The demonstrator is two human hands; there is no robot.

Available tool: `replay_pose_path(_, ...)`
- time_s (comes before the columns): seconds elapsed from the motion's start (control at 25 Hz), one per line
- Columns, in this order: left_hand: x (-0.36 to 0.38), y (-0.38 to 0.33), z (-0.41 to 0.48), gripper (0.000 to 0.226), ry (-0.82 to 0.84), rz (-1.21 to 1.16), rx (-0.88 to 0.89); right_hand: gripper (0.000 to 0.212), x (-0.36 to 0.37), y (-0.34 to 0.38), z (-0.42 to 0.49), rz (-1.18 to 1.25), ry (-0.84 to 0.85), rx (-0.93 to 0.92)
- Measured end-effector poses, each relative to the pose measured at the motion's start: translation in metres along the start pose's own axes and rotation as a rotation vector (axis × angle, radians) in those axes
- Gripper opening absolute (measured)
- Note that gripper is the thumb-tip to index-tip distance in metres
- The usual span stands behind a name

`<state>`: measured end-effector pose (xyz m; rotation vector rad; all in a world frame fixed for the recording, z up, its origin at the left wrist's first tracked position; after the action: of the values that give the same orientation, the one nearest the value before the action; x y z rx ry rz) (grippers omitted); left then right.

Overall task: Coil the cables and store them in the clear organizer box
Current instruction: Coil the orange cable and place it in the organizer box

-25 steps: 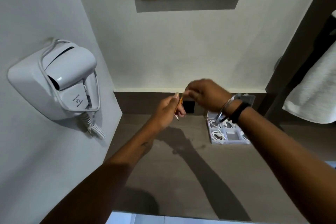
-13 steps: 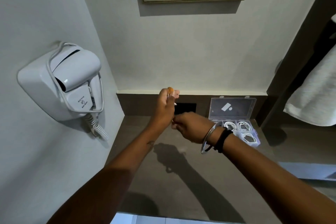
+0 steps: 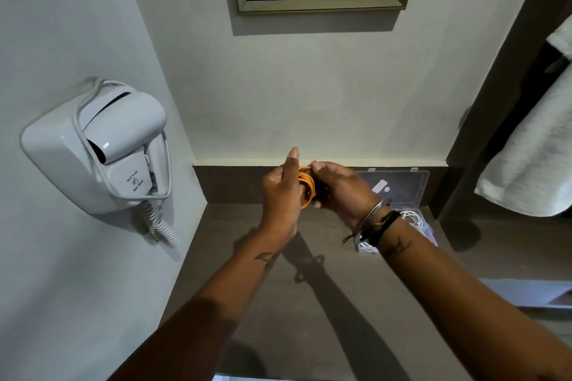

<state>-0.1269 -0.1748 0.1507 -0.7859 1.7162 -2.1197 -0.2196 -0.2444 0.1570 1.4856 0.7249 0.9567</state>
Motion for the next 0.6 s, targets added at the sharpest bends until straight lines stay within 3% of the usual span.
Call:
replay_pose_path(0.12, 0.002, 0.004, 0.011, 0.053, -0.1, -0.075, -0.011, 0.022, 0.012, -0.019, 0.003, -0.038, -0.086, -0.004)
replay_pose_path(0.24, -0.002, 0.013, 0.015, 0.052, -0.157, -0.169, -0.065, 0.015, 0.002, -0.012, 0.011, -0.44, -0.174, -0.068)
replay_pose_path(0.32, -0.002, 0.019, 0.015, 0.049, -0.145, -0.201, -0.08, 0.016, -0.008, -0.004, 0.012, -0.638, -0.053, -0.06)
replay_pose_path(0.44, -0.001, 0.02, 0.022, 0.047, -0.118, -0.229, -0.09, 0.016, -0.018, 0.002, 0.008, -0.652, 0.128, -0.024)
replay_pose_path(0.6, -0.003, 0.023, 0.027, 0.044, -0.065, -0.184, -0.137, 0.011, -0.027, 0.0, 0.007, -0.972, 0.145, -0.013)
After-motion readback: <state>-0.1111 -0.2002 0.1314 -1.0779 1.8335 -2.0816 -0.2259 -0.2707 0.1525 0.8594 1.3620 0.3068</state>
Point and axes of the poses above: each hand's wrist, its own z-axis towards the middle knuckle, its own x-axis out of the palm, y = z × x, the point moved 1 cm from there along z, towards the middle knuckle, and after that the axes turned 13 degrees about y, right-handed, at the moved point
